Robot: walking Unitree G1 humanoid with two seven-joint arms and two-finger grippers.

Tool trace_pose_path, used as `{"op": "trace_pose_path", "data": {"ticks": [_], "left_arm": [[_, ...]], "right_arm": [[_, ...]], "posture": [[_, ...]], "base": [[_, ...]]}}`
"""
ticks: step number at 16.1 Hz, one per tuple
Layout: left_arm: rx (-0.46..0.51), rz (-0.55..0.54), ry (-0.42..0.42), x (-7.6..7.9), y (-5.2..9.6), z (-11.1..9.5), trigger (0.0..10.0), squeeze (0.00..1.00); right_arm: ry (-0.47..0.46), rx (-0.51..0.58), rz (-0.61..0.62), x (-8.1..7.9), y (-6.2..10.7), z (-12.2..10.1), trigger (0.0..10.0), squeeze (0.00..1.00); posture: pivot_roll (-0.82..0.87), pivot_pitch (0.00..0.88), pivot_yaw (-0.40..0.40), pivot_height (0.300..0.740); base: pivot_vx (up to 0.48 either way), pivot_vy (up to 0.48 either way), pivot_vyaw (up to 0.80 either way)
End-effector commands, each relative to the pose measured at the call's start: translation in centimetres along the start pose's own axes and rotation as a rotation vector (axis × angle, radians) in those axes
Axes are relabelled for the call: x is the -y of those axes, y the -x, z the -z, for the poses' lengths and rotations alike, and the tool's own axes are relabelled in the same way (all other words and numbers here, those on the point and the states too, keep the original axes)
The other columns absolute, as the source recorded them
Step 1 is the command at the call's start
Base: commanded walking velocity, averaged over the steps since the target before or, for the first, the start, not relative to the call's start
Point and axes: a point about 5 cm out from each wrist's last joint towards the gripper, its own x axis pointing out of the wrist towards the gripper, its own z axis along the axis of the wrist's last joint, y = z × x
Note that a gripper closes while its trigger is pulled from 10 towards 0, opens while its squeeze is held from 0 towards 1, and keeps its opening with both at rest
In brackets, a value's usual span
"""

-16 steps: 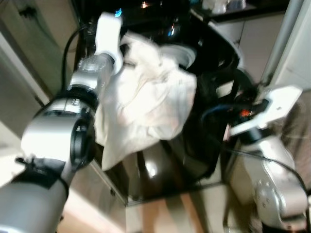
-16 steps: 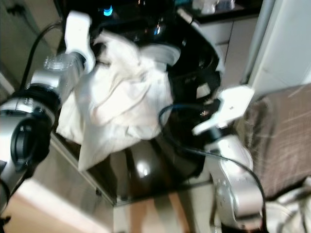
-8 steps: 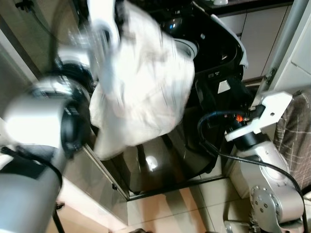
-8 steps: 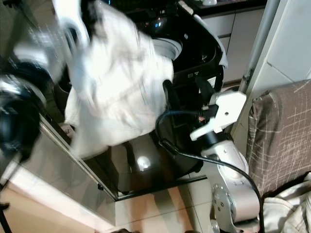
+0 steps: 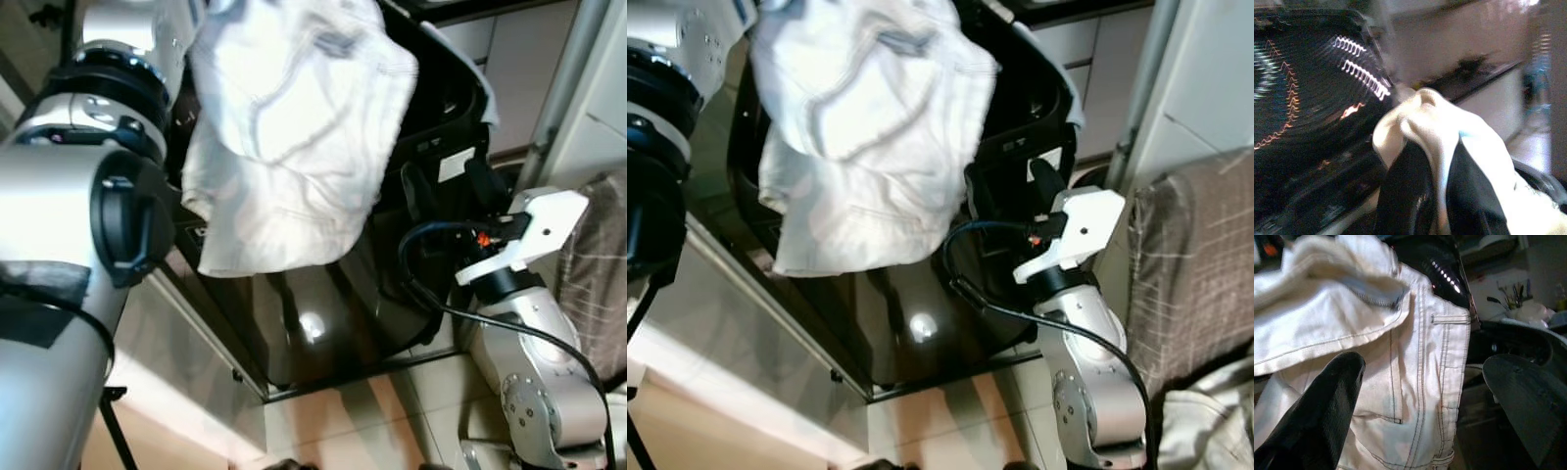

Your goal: Clothes washing

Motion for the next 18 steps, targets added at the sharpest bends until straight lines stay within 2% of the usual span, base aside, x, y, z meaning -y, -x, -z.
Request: {"op": "trace_pose_path", "data": {"ticks": [1, 2, 3, 4, 5, 7, 8, 9, 10, 11, 12, 13, 16, 18], "left_arm": [[0.007, 0.123, 0.081, 1.1, 1.9, 1.0, 0.0, 0.00], [0.007, 0.183, 0.084, 2.3, 3.3, 1.9, 0.0, 0.00], [0.030, 0.193, 0.085, 3.7, 5.8, 3.3, 0.0, 0.00], [0.069, 0.164, 0.134, 4.1, 7.4, 4.1, 0.0, 0.00], [0.048, 0.003, 0.063, 4.3, 11.0, 8.5, 0.0, 0.00], [0.006, -0.056, 0.087, 5.2, 12.3, 10.8, 0.0, 0.00], [-0.066, -0.067, 0.150, 6.8, 13.5, 13.8, 0.0, 0.00], [-0.202, -0.146, 0.142, 7.6, 15.4, 16.8, 0.0, 0.00], [-0.289, -0.228, 0.170, 8.1, 17.0, 18.4, 0.0, 0.00], [-0.328, -0.267, 0.214, 8.5, 17.6, 19.2, 0.0, 0.00], [-0.328, -0.267, 0.214, 8.5, 17.6, 19.2, 0.0, 0.00], [-0.312, -0.284, 0.147, 8.7, 17.3, 19.2, 0.0, 0.00], [-0.298, -0.270, 0.096, 8.6, 16.8, 19.0, 0.0, 0.00], [-0.293, -0.252, 0.122, 8.8, 16.4, 18.9, 0.0, 0.00]], "right_arm": [[0.004, 0.016, 0.006, 0.1, -0.2, 0.0, 10.0, 0.00], [0.005, 0.016, 0.008, 0.2, -0.3, 0.0, 10.0, 0.00], [0.008, 0.018, 0.016, 0.6, -0.3, 0.1, 10.0, 0.00], [0.011, 0.018, 0.018, 0.8, -0.5, 0.2, 10.0, 0.00], [0.034, 0.012, 0.039, 1.4, -1.2, 0.5, 10.0, 0.00], [0.041, 0.007, 0.036, 1.7, -1.7, 0.6, 10.0, 0.00], [0.053, -0.004, 0.013, 1.6, -2.3, 0.9, 10.0, 0.00], [0.060, -0.026, -0.007, 1.5, -2.9, 1.3, 10.0, 0.00], [0.064, -0.034, -0.019, 1.5, -3.4, 1.6, 10.0, 0.00], [0.071, -0.046, -0.024, 1.6, -3.7, 1.9, 10.0, 0.00], [0.071, -0.046, -0.024, 1.6, -3.7, 1.9, 10.0, 0.00], [0.073, -0.077, 0.008, 2.0, -4.2, 2.8, 10.0, 0.00], [0.077, -0.091, 0.012, 1.8, -4.4, 3.5, 10.0, 0.00], [0.093, -0.092, 0.023, 1.9, -4.4, 3.6, 10.0, 0.00]], "posture": [[-0.25, 0.000, 0.184, 0.740], [-0.24, 0.000, 0.178, 0.740], [-0.22, 0.000, 0.162, 0.740], [-0.18, 0.000, 0.138, 0.740], [-0.12, 0.000, 0.078, 0.740], [-0.10, 0.000, 0.057, 0.740], [-0.08, 0.000, 0.033, 0.740], [-0.06, 0.000, 0.012, 0.740], [-0.06, 0.000, 0.004, 0.740], [-0.06, 0.000, -0.005, 0.740], [-0.06, 0.000, -0.005, 0.740], [-0.06, 0.000, -0.013, 0.740], [-0.07, 0.000, -0.009, 0.740], [-0.08, 0.000, 0.000, 0.740]], "base": [[0.000, 0.000, 0.00], [0.000, 0.000, 0.00], [0.000, 0.000, 0.00], [0.000, 0.000, 0.00], [0.000, 0.000, 0.00], [0.000, 0.000, 0.00], [0.000, 0.000, 0.00], [0.000, 0.000, 0.00], [0.000, 0.000, 0.00], [0.000, 0.000, 0.00], [0.000, 0.000, 0.00], [0.000, 0.000, 0.00], [0.000, -0.314, 0.00], [0.122, -0.429, 0.00]]}}
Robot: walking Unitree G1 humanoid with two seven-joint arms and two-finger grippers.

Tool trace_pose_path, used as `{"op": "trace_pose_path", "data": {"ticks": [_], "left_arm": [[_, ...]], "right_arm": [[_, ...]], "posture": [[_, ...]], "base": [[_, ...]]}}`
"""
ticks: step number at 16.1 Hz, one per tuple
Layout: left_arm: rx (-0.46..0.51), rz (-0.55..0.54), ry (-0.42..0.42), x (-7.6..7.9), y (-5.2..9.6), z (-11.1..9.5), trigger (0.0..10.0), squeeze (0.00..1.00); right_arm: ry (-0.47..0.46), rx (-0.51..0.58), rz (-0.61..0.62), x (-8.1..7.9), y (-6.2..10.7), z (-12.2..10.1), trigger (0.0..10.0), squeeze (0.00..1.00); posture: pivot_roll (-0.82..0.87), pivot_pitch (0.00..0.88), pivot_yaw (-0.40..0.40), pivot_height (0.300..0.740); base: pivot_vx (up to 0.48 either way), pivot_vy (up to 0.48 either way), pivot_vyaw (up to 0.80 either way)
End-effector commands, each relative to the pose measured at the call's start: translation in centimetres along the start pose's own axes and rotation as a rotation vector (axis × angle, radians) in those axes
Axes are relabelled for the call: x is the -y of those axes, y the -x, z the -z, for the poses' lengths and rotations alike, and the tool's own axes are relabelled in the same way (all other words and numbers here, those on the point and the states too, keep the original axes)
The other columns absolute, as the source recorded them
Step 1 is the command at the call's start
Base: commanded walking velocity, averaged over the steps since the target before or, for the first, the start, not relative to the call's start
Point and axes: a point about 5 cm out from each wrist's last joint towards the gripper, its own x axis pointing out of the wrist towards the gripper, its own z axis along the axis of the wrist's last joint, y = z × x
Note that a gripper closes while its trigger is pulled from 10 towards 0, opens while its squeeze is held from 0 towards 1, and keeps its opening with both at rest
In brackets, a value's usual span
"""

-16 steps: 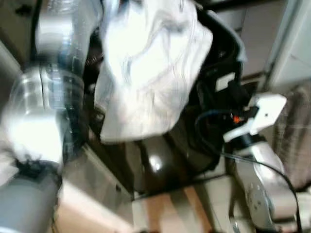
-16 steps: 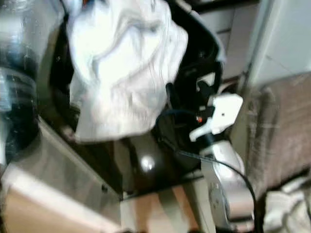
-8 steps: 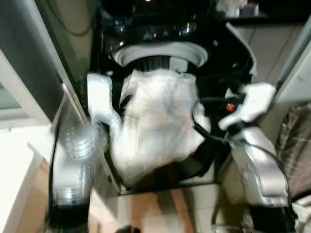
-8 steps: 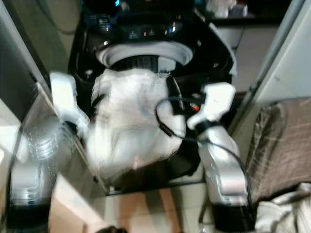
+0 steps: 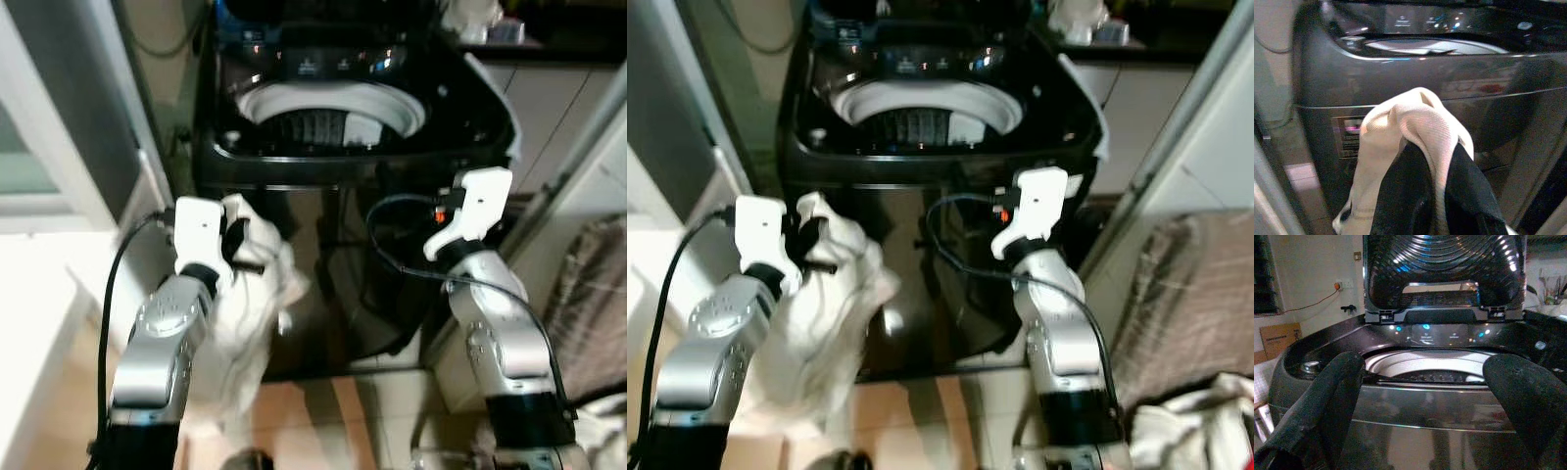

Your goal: Clothes washing

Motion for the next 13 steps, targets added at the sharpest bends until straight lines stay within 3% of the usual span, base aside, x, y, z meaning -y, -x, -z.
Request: {"op": "trace_pose_path", "data": {"ticks": [1, 2, 4, 9, 13], "left_arm": [[0.059, 0.059, 0.019, 1.3, -0.6, -1.3, 0.0, 0.00], [0.062, 0.064, -0.004, 1.3, -0.7, -1.3, 0.0, 0.00], [0.054, 0.067, -0.017, 1.2, -0.8, -1.3, 0.0, 0.00], [0.041, -0.054, -0.036, -0.5, -0.8, -1.1, 0.0, 0.00], [0.256, -0.033, -0.127, 0.1, -1.1, -6.3, 0.0, 0.00]], "right_arm": [[0.029, 0.010, 0.020, 0.5, -0.1, -0.1, 10.0, 0.00], [0.063, -0.038, 0.011, 0.4, 0.0, 0.6, 10.0, 0.00], [0.057, -0.034, 0.033, 0.6, 0.3, 0.8, 10.0, 0.00], [0.035, -0.057, 0.022, 0.6, 0.2, 1.4, 10.0, 0.00], [0.021, -0.018, 0.007, 0.6, 0.0, 0.6, 10.0, 0.00]], "posture": [[-0.10, 0.000, 0.008, 0.740], [-0.10, 0.000, 0.010, 0.740], [-0.11, 0.000, 0.014, 0.740], [-0.10, 0.000, 0.006, 0.740], [-0.08, 0.000, -0.001, 0.740]], "base": [[0.000, 0.000, 0.00], [0.000, 0.000, 0.00], [0.000, 0.000, -0.68], [0.000, 0.000, 0.00], [0.303, 0.000, 0.00]]}}
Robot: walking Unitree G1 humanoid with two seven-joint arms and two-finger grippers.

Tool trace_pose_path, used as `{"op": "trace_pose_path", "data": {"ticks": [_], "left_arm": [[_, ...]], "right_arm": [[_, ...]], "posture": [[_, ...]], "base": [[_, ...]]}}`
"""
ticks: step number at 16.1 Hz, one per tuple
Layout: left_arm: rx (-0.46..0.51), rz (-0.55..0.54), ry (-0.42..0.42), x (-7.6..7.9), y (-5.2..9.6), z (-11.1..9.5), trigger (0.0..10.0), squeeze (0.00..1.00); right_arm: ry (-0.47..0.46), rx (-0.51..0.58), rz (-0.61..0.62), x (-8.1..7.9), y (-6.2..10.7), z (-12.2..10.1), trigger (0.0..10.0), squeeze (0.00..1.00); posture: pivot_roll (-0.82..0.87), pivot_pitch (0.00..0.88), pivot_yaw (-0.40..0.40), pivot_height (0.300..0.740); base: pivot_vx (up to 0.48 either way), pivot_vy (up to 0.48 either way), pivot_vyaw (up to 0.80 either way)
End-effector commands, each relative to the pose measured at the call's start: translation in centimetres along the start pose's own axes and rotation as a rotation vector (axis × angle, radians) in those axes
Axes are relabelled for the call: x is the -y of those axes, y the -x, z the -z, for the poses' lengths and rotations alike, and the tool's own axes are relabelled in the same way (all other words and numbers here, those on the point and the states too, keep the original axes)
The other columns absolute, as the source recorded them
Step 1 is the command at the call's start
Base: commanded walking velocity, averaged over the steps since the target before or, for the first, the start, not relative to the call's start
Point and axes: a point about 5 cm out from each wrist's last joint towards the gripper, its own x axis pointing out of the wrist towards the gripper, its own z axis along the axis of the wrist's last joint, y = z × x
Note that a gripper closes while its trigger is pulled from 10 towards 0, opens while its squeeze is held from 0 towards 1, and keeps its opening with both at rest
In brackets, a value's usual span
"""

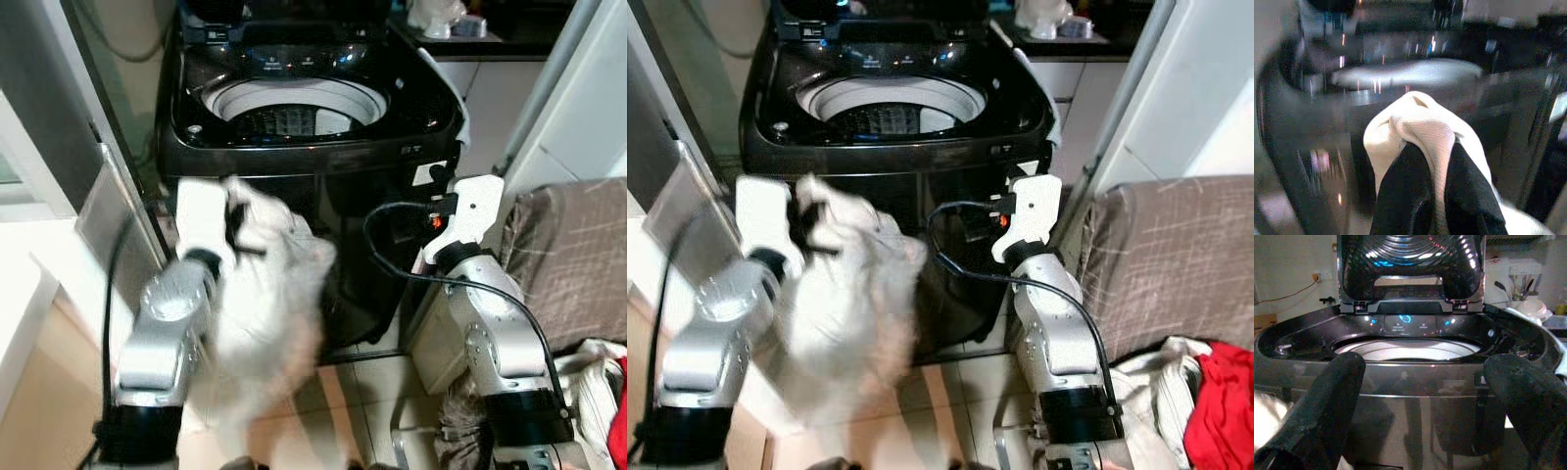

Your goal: Clothes washing

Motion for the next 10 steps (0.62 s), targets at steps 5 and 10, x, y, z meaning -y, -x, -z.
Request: {"op": "trace_pose_path", "data": {"ticks": [5, 10], "left_arm": [[0.440, 0.138, -0.107, 0.4, -3.2, -13.4, 0.0, 0.00], [0.574, 0.170, -0.359, -2.0, -6.8, -22.6, 0.0, 0.00]], "right_arm": [[0.013, 0.105, 0.001, 0.3, -0.7, -2.7, 10.0, 0.00], [-0.007, 0.119, -0.010, -0.2, 0.1, -2.8, 10.0, 0.00]], "posture": [[-0.09, 0.000, 0.015, 0.740], [-0.13, 0.000, 0.067, 0.740]], "base": [[0.480, 0.000, 0.00], [0.480, 0.000, 0.00]]}}
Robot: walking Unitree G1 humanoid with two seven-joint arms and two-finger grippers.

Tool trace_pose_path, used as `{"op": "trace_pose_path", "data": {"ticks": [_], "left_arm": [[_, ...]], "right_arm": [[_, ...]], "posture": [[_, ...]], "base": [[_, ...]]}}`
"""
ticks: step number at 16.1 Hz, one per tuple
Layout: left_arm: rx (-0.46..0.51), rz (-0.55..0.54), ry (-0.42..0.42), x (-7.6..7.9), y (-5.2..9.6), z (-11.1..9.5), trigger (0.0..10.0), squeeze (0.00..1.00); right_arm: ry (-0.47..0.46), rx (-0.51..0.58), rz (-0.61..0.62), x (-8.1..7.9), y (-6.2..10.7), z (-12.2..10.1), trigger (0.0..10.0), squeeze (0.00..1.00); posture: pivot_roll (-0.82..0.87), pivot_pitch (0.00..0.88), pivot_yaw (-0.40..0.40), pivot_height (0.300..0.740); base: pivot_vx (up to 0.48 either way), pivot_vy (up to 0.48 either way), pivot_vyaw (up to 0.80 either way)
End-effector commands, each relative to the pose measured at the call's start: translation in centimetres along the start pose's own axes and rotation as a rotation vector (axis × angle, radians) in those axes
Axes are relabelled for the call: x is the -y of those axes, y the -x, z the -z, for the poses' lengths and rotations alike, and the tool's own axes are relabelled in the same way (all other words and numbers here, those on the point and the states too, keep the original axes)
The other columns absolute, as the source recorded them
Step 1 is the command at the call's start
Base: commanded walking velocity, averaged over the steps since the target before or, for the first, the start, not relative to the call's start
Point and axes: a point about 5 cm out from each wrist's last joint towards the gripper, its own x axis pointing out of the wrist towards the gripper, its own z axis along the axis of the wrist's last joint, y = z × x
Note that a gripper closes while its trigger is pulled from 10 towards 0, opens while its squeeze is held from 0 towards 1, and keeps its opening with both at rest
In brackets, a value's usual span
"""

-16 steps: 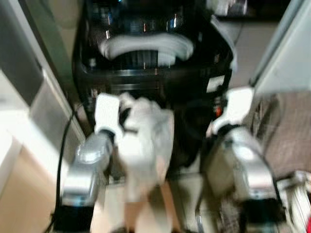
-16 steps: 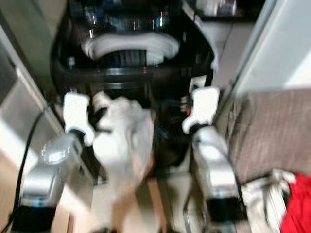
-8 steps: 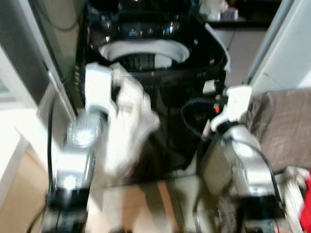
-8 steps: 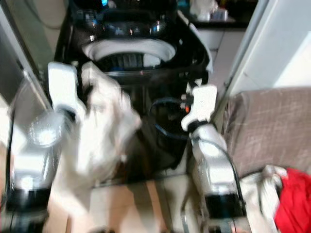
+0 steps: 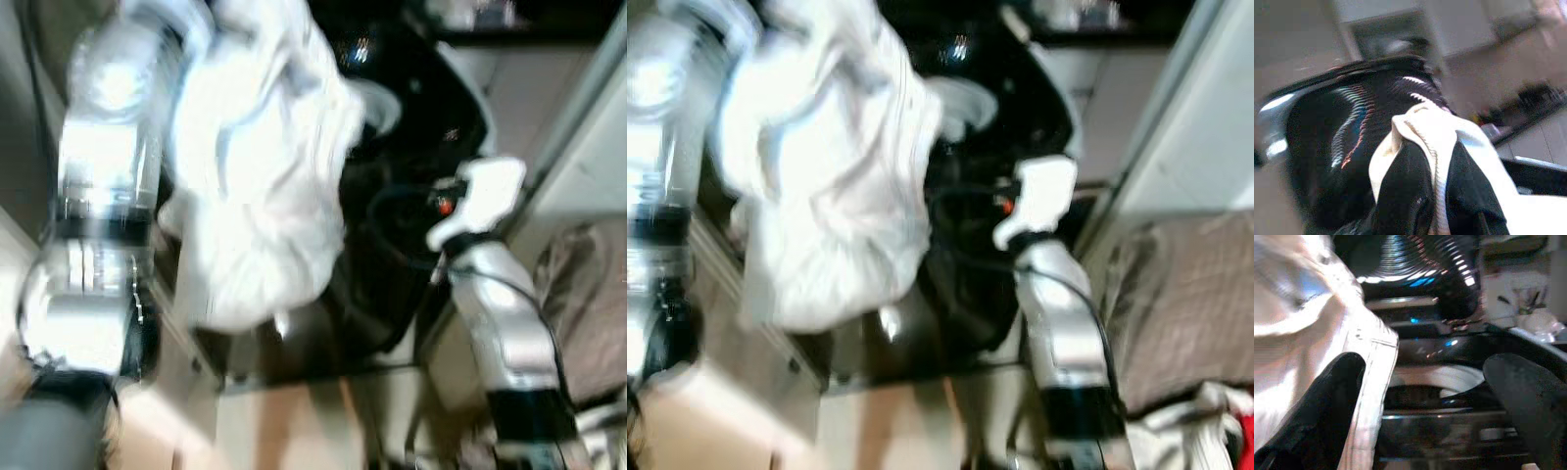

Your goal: Clothes washing

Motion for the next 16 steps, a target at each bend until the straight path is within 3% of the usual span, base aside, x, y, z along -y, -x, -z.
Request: {"op": "trace_pose_path", "data": {"ticks": [1, 3, 6, 7, 8, 9, 11, 12, 13, 14, 16], "left_arm": [[0.125, 0.044, -0.115, -0.6, -1.5, -3.9, 0.0, 0.00], [0.171, 0.030, -0.325, -1.3, -4.0, -7.6, 0.0, 0.00], [0.114, -0.062, -0.513, -2.1, -5.1, -8.6, 0.0, 0.00], [0.059, -0.058, -0.520, -2.3, -5.1, -7.8, 0.0, 0.00], [-0.009, -0.041, -0.478, -2.3, -5.1, -6.3, 0.0, 0.00], [-0.078, -0.008, -0.446, -2.0, -4.9, -4.2, 10.0, 0.00], [-0.197, 0.072, -0.433, -0.9, -4.2, -0.3, 10.0, 0.00], [-0.379, 0.094, -0.425, -0.1, -2.1, 5.4, 10.0, 0.00], [-0.437, 0.082, -0.403, -0.1, -1.1, 7.3, 10.0, 0.00], [-0.541, 0.093, -0.536, 0.0, 0.9, 10.6, 10.0, 0.00], [-0.596, 0.076, -0.631, -0.5, 2.8, 12.7, 10.0, 0.00]], "right_arm": [[-0.016, 0.013, -0.025, -0.3, 0.4, -0.6, 10.0, 0.00], [-0.038, 0.075, -0.075, -0.3, 1.0, -2.9, 10.0, 0.00], [-0.060, 0.193, -0.147, -0.5, 1.3, -7.5, 10.0, 0.00], [-0.053, 0.200, -0.153, -0.6, 1.4, -7.7, 10.0, 0.00], [-0.053, 0.196, -0.145, -0.6, 1.5, -7.6, 10.0, 0.00], [-0.057, 0.185, -0.135, -0.7, 1.7, -7.3, 10.0, 0.00], [-0.072, 0.175, -0.129, -1.0, 2.0, -7.2, 10.0, 0.00], [-0.102, 0.147, -0.134, -1.3, 2.3, -7.3, 10.0, 0.00], [-0.115, 0.145, -0.142, -1.4, 2.3, -7.4, 10.0, 0.00], [-0.162, 0.161, -0.171, -1.7, 2.3, -8.1, 10.0, 0.00], [-0.200, 0.174, -0.183, -1.5, 2.1, -8.6, 10.0, 0.00]], "posture": [[-0.15, 0.000, 0.089, 0.740], [-0.20, 0.000, 0.133, 0.740], [-0.25, 0.000, 0.169, 0.740], [-0.27, 0.000, 0.182, 0.740], [-0.27, 0.000, 0.185, 0.740], [-0.28, 0.000, 0.192, 0.740], [-0.29, 0.000, 0.189, 0.740], [-0.29, 0.000, 0.179, 0.740], [-0.28, 0.000, 0.173, 0.740], [-0.28, 0.000, 0.162, 0.740], [-0.27, 0.000, 0.154, 0.740]], "base": [[0.480, 0.000, 0.00], [0.480, 0.000, 0.00], [0.480, 0.000, 0.00], [0.480, 0.000, 0.00], [0.480, 0.000, 0.00], [0.480, 0.000, 0.00], [0.124, 0.000, 0.00], [0.000, 0.000, 0.00], [0.000, 0.000, 0.00], [0.000, 0.000, 0.00], [0.000, 0.000, 0.00]]}}
